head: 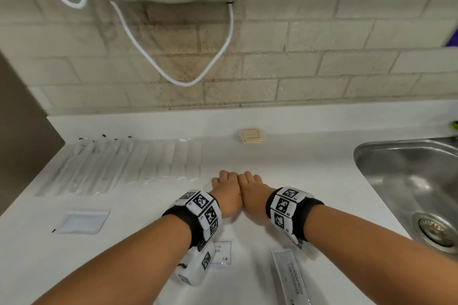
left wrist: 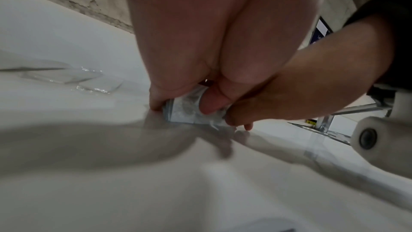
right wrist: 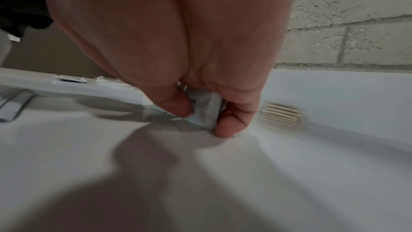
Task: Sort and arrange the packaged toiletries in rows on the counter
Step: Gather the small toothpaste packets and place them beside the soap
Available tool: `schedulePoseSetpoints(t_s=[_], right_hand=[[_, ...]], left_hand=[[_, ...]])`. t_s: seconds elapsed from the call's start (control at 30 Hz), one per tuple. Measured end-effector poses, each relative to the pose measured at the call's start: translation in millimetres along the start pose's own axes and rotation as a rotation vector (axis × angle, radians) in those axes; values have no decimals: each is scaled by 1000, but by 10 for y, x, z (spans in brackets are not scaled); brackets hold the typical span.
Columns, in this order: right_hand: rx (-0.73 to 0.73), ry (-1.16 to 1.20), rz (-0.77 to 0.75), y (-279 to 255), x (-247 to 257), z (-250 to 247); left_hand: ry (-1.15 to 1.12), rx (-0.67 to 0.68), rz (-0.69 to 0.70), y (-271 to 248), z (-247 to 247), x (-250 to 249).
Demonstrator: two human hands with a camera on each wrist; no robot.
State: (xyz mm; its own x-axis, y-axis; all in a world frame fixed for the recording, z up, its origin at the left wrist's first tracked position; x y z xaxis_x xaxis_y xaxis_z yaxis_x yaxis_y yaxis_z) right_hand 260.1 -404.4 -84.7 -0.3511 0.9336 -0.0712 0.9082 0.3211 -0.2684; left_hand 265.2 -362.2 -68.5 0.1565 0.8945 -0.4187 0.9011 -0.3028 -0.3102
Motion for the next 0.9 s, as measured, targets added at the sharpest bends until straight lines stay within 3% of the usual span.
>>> schedulePoseSetpoints(t_s=[0.07, 0.2, 0.43, 0.63, 0.77, 0.9], right_hand=[[-22, 210, 34, -40, -69, -24], [-26, 373, 35, -1, -161, -40], [150, 623, 19, 31, -267, -188], [260, 907, 93, -40, -339, -181], [279, 1052, 104, -65, -346, -236], [257, 1162, 103, -58, -369, -301]], left_hand=[[-10, 8, -17, 12, 6, 61], [-22, -4, -1, 14, -51, 122], [-137, 63, 66, 25, -150, 210], [-119, 58, 191, -82, -264, 101], [43, -56, 383, -228, -377, -107], [236, -236, 472, -321, -560, -259]])
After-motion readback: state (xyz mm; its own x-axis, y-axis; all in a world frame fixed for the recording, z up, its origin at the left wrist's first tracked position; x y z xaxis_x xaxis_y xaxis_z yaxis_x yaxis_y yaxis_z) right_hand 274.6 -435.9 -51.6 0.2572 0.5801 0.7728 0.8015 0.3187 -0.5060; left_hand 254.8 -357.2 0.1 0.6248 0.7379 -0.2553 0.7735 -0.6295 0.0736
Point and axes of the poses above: each hand's wrist, its own y-axis towards the middle knuckle, its own z-axis out of the palm, x = y × z, the point moved 10 cm from there along y, towards the middle knuckle
